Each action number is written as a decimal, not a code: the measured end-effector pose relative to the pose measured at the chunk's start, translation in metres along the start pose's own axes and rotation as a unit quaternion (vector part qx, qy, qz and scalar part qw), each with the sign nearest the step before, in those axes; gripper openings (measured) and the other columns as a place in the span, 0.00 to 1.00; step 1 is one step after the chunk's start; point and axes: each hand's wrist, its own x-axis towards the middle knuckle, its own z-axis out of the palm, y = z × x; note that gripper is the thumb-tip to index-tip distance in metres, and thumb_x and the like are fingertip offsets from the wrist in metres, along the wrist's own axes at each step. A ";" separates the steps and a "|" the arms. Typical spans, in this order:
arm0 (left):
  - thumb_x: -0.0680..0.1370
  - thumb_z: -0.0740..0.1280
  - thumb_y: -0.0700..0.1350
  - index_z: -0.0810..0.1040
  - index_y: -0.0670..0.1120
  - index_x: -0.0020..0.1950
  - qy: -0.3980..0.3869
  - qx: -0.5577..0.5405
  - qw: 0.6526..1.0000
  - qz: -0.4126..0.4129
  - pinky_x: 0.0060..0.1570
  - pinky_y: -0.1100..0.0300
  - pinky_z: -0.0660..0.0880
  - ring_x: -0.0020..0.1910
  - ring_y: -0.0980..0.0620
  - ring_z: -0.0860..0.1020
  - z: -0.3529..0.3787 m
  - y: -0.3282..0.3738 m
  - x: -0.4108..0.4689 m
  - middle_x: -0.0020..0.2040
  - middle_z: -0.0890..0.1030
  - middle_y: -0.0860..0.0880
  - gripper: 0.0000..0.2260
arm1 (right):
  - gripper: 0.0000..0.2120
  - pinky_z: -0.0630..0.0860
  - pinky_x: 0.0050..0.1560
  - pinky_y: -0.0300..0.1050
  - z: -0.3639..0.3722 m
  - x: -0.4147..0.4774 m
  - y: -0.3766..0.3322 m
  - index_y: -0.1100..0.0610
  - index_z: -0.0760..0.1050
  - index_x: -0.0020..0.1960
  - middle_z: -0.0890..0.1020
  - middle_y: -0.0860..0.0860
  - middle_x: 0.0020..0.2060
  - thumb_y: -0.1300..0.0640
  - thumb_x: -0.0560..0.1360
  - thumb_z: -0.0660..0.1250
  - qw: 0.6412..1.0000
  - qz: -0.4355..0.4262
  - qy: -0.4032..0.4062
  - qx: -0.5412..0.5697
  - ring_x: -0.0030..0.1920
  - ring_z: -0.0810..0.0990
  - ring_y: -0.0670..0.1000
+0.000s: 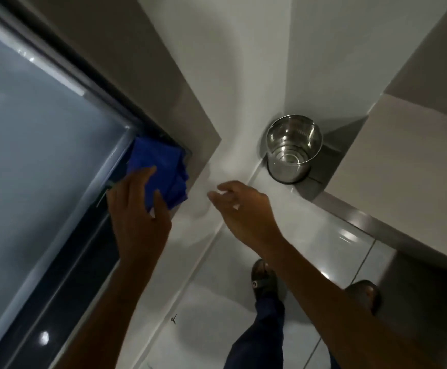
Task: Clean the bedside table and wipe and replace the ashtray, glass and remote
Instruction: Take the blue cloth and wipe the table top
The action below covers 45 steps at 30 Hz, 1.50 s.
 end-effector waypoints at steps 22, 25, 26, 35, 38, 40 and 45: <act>0.77 0.66 0.56 0.73 0.49 0.68 -0.329 -0.243 0.893 -0.191 0.49 0.64 0.73 0.56 0.54 0.78 0.081 0.079 -0.057 0.57 0.81 0.52 0.21 | 0.19 0.75 0.47 0.50 -0.072 -0.017 0.079 0.56 0.79 0.53 0.82 0.55 0.52 0.58 0.62 0.68 0.894 0.301 0.089 0.321 0.52 0.78 0.59; 0.77 0.68 0.52 0.77 0.48 0.63 -0.390 -0.290 0.850 -0.202 0.52 0.54 0.80 0.52 0.51 0.81 0.123 0.108 -0.089 0.54 0.83 0.50 0.17 | 0.15 0.77 0.46 0.48 -0.098 -0.056 0.130 0.54 0.77 0.53 0.83 0.52 0.49 0.55 0.67 0.71 0.906 0.282 0.146 0.279 0.50 0.80 0.55; 0.77 0.68 0.52 0.75 0.48 0.64 -0.411 -0.298 0.835 -0.212 0.53 0.51 0.80 0.52 0.51 0.81 0.139 0.125 -0.098 0.54 0.82 0.49 0.18 | 0.11 0.77 0.46 0.48 -0.110 -0.066 0.151 0.53 0.76 0.53 0.82 0.50 0.48 0.55 0.71 0.70 0.913 0.269 0.168 0.255 0.49 0.80 0.53; 0.78 0.66 0.44 0.56 0.48 0.77 -0.546 -0.192 0.813 -0.065 0.58 0.52 0.74 0.64 0.43 0.75 0.271 0.254 -0.148 0.68 0.74 0.45 0.30 | 0.23 0.77 0.44 0.48 -0.217 -0.100 0.257 0.53 0.65 0.66 0.76 0.50 0.50 0.60 0.74 0.68 0.901 0.282 0.280 0.171 0.47 0.78 0.51; 0.77 0.68 0.42 0.49 0.51 0.79 -0.590 -0.165 0.787 -0.074 0.54 0.55 0.74 0.61 0.44 0.77 0.311 0.308 -0.168 0.63 0.78 0.43 0.37 | 0.25 0.73 0.42 0.43 -0.277 -0.112 0.298 0.53 0.63 0.68 0.74 0.51 0.52 0.64 0.75 0.65 0.892 0.285 0.324 0.133 0.48 0.75 0.52; 0.78 0.65 0.40 0.48 0.52 0.79 -0.608 -0.118 0.784 -0.042 0.53 0.58 0.72 0.64 0.45 0.75 0.327 0.322 -0.172 0.68 0.74 0.45 0.36 | 0.25 0.74 0.45 0.44 -0.297 -0.108 0.323 0.52 0.63 0.69 0.76 0.54 0.54 0.67 0.75 0.64 0.893 0.291 0.327 0.109 0.51 0.76 0.53; 0.79 0.62 0.38 0.56 0.50 0.78 -0.584 -0.033 0.789 0.186 0.69 0.52 0.67 0.73 0.46 0.66 0.341 0.325 -0.169 0.75 0.66 0.46 0.29 | 0.24 0.73 0.48 0.44 -0.336 -0.099 0.372 0.52 0.65 0.68 0.76 0.56 0.59 0.71 0.76 0.58 0.906 0.308 0.283 0.062 0.56 0.76 0.54</act>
